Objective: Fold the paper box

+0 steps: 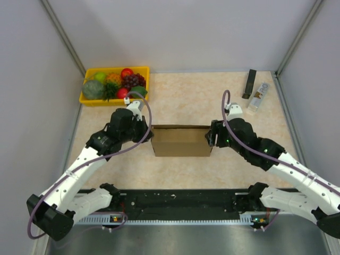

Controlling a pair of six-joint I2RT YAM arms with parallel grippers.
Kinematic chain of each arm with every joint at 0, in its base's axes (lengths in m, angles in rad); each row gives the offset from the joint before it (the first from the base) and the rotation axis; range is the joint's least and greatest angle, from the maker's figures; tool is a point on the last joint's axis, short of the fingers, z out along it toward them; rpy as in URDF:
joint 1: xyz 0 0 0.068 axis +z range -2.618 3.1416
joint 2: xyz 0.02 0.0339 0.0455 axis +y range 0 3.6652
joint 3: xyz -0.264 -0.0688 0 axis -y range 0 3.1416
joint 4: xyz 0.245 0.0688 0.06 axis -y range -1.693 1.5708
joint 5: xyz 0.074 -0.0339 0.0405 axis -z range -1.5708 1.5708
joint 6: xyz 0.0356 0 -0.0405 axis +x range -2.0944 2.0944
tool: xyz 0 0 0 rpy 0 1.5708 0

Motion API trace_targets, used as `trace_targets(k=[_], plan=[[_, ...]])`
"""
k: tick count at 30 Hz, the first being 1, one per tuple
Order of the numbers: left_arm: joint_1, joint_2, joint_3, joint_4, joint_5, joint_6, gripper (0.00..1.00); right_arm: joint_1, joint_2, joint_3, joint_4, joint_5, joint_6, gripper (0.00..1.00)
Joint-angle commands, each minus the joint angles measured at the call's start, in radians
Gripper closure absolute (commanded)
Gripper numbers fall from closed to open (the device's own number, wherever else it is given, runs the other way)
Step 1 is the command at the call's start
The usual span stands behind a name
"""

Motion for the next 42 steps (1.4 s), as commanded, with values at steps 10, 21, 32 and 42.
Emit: trace_targets(k=[10,21,32,42], plan=[[-0.006,-0.011,0.028,-0.014,0.068,-0.015,1.00,0.001,0.047,0.015,-0.018,-0.017,0.011,0.30],[0.000,-0.031,0.057,-0.032,0.108,0.005,0.99,-0.025,0.102,-0.048,0.091,0.000,0.002,0.36],[-0.001,-0.067,0.091,-0.011,-0.015,0.208,0.60,-0.035,0.129,-0.048,0.109,-0.023,-0.023,0.37],[-0.001,-0.060,0.082,-0.093,-0.046,0.436,0.39,-0.036,0.145,-0.034,0.115,-0.040,-0.047,0.38]])
